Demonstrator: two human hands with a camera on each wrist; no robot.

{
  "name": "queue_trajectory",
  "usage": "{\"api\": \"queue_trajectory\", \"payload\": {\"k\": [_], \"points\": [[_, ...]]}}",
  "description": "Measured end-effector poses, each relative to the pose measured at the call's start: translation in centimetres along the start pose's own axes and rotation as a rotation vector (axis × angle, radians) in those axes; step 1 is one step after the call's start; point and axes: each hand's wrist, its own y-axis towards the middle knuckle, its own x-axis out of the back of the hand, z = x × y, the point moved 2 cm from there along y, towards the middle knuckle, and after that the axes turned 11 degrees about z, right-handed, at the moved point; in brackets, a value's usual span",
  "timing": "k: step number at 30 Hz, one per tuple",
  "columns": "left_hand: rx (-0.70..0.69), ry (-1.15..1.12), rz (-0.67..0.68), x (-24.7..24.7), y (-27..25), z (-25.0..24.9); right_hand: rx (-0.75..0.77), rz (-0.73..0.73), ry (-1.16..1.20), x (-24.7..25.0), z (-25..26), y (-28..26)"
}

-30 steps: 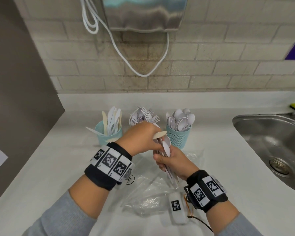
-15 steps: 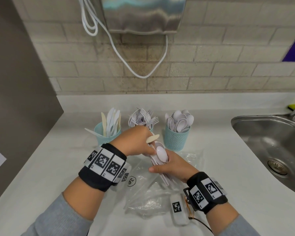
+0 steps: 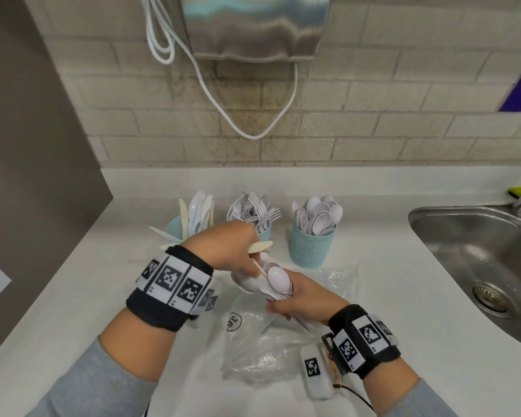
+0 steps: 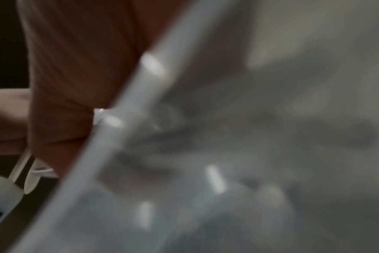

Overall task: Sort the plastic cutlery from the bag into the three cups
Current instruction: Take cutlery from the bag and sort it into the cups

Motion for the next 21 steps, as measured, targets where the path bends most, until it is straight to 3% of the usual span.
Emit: {"api": "queue_trajectory", "payload": {"k": [7, 13, 21], "points": [[-0.085, -0.404, -0.160, 1.4, -1.0, 3.5, 0.039, 0.021, 0.117, 0.4, 0.3, -0.6], [-0.192, -0.846, -0.283, -0.3, -0.9, 2.4, 0.059, 0.026, 0.205, 0.3, 0.9, -0.1], [-0.215, -0.848, -0.297, -0.9, 0.4, 1.6, 0.054, 0.053, 0.266, 0.2, 0.5, 0.0]]}}
